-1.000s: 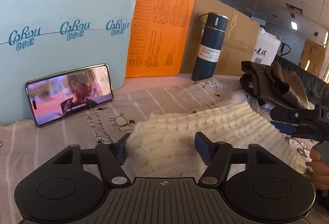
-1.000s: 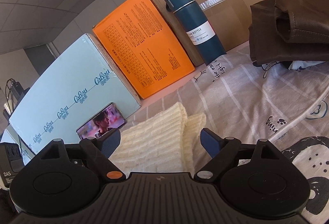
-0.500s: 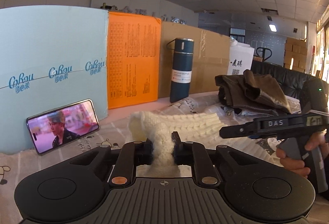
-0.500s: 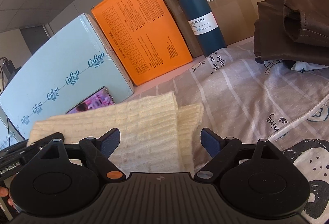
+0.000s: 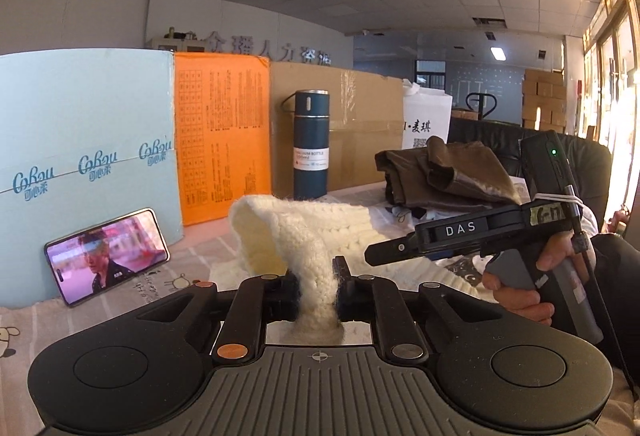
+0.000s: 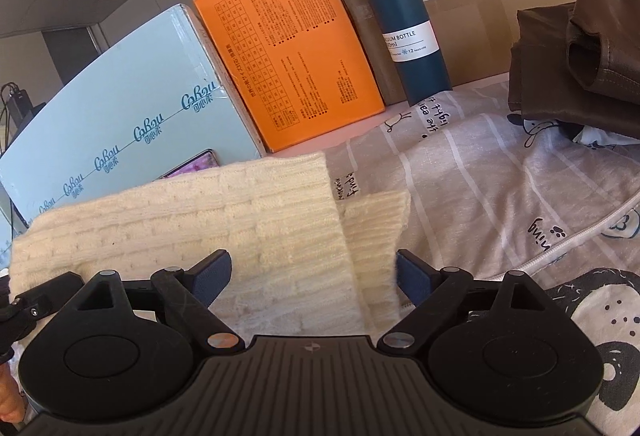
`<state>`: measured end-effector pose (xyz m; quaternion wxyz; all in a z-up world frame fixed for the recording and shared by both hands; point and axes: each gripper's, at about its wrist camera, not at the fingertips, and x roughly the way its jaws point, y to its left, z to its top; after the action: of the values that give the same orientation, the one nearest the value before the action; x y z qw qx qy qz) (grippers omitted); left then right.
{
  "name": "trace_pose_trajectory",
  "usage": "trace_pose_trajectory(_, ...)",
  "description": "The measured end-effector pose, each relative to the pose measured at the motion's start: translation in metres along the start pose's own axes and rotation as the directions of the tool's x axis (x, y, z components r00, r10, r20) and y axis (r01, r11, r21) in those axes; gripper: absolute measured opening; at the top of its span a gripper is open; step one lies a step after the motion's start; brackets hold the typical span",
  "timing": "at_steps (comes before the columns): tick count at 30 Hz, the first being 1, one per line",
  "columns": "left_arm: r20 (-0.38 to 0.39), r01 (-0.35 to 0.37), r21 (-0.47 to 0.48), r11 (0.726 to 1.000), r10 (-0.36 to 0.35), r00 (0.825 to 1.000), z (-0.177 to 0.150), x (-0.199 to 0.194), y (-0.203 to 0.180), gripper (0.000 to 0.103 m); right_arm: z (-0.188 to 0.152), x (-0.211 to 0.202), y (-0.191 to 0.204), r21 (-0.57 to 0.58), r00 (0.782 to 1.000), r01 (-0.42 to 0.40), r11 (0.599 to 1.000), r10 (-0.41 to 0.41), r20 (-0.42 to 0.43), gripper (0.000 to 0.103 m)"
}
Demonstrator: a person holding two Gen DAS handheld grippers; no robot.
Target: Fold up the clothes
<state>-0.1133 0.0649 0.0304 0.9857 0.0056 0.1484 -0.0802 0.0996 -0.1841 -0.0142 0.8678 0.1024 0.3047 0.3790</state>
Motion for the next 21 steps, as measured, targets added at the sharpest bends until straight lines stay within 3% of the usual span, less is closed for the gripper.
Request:
trace_pose_trajectory(11,0.0,0.042,0.03,0.999,-0.042,0.999,-0.007,-0.01,-0.012,0.013,-0.006,-0.032,0.032,-0.125,0.994,0.109,0.986,-0.109,0.003,0.088)
trace_pose_trajectory(21,-0.001,0.064,0.052,0.997,-0.064,0.998,-0.014,-0.019,-0.023,0.013,-0.008,-0.053,0.049,-0.179,0.988,0.154,0.972,-0.152,0.028,0.088)
